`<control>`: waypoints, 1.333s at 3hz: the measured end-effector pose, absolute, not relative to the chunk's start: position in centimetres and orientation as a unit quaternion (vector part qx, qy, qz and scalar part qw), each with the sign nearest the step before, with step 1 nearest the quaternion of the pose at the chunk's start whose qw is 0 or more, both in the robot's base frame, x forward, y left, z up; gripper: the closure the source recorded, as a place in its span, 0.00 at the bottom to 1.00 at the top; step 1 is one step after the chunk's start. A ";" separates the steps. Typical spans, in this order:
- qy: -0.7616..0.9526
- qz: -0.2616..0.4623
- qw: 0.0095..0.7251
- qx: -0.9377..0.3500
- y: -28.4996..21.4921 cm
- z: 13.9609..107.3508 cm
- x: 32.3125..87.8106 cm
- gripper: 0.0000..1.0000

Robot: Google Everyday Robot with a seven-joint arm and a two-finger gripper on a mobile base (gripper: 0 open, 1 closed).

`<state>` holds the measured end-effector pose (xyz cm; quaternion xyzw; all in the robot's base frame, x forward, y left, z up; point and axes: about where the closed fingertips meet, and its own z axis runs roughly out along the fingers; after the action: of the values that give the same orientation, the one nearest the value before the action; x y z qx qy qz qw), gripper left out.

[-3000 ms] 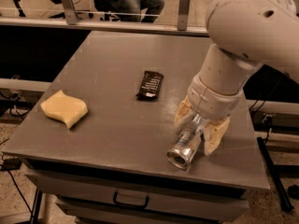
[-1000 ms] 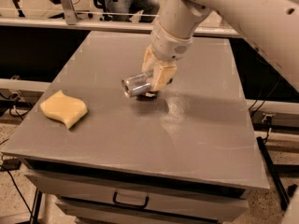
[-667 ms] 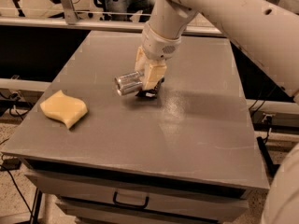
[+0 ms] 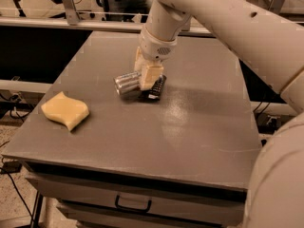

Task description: Move redbull can near rxbar chocolate

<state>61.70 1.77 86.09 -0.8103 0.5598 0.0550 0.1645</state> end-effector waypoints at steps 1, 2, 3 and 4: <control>0.557 0.076 0.166 -0.810 1.1 85.9 63.0 0.00; 0.550 0.088 0.167 -0.813 0.1 86.3 63.5 0.00; 0.547 0.087 0.164 -0.817 -2.1 87.3 63.8 0.00; 0.550 0.053 0.126 -0.824 -3.5 88.0 63.8 0.00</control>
Offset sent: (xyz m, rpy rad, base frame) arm 0.0202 -0.0345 0.0125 0.0540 0.0718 0.0551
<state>63.82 -3.49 88.00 -0.8238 0.5501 0.0530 0.1261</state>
